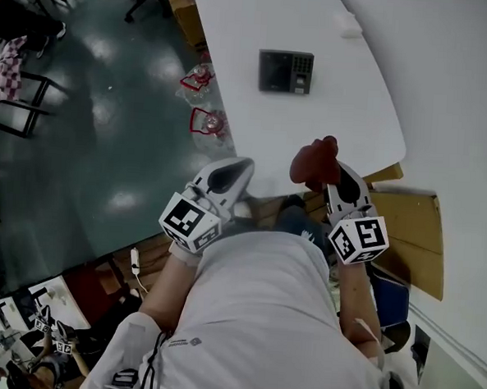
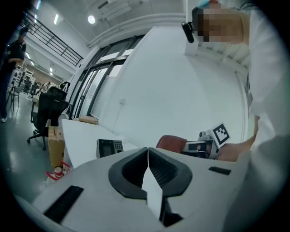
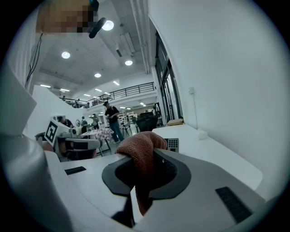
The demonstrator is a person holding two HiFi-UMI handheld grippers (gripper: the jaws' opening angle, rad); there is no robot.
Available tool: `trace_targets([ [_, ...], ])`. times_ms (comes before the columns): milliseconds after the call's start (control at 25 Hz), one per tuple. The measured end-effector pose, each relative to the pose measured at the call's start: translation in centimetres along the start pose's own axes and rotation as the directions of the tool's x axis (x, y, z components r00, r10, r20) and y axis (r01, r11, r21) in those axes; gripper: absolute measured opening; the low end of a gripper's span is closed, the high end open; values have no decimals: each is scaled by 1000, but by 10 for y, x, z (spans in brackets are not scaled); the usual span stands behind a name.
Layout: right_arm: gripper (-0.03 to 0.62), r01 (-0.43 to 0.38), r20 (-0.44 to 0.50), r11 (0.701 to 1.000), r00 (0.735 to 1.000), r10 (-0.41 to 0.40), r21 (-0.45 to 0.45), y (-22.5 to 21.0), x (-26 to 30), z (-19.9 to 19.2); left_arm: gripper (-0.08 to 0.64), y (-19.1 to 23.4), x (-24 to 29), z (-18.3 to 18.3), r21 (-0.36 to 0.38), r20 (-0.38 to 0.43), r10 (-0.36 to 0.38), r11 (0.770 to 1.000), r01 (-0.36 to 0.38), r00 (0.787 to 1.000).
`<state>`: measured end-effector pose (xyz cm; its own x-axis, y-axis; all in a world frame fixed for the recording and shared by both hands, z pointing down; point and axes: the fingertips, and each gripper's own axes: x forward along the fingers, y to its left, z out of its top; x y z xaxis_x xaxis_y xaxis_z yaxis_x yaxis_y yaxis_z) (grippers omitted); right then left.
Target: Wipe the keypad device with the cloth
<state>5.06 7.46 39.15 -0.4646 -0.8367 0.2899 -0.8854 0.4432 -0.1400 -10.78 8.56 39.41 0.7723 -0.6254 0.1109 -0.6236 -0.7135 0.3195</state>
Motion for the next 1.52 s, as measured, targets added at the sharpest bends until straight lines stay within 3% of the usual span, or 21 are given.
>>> trace_targets([
  [760,55,-140,-64,987,989,135,-78,-87,87,25,12,48,87,12,26,-17,124,992,-123,992],
  [1160,55,-169,-90,967,984,154,-191,-122,147,44,13,94,142,31,171,-68,159,975,-145,985],
  [1520,55,-180,-150,958,978,148,-225,-134,204,40,14,145,191,30,217,-153,149,970,-114,977],
])
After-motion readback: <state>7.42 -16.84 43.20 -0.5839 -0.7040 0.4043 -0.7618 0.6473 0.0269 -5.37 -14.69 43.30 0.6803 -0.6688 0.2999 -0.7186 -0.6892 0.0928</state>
